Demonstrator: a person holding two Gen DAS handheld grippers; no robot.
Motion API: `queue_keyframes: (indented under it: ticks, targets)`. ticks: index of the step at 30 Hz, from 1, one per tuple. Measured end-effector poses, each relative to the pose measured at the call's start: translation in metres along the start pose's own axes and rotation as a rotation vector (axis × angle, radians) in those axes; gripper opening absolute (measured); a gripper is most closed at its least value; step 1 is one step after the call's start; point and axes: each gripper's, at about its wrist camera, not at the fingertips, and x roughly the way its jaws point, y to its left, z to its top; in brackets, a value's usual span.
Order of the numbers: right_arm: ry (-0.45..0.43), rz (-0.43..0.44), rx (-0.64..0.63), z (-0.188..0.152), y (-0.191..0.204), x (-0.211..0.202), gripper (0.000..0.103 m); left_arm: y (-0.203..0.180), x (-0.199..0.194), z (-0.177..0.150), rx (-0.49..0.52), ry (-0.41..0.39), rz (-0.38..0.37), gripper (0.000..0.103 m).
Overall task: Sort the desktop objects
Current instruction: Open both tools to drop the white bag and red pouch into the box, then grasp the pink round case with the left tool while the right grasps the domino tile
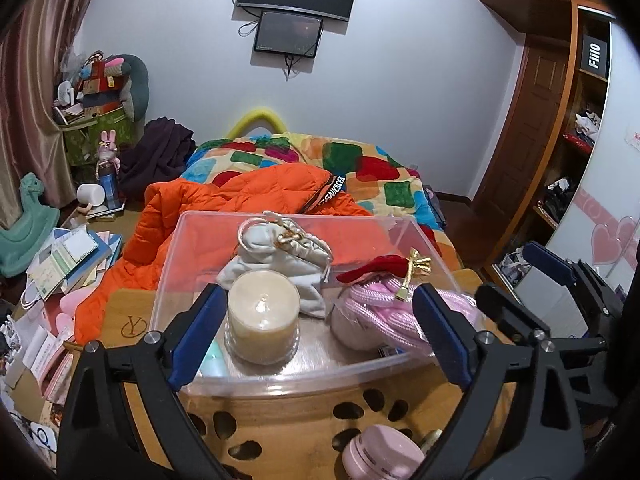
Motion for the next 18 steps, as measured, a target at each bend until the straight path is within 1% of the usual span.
queue_keyframes:
  ticks: [10, 18]
  targets:
    - [0.012, -0.006, 0.099, -0.024, -0.01, -0.033, 0.09, -0.009, -0.031, -0.018, 0.024, -0.031, 0.018, 0.096]
    - [0.04, -0.028, 0.127, -0.057, -0.013, -0.055, 0.09, -0.011, -0.054, -0.046, 0.027, -0.045, 0.02, 0.097]
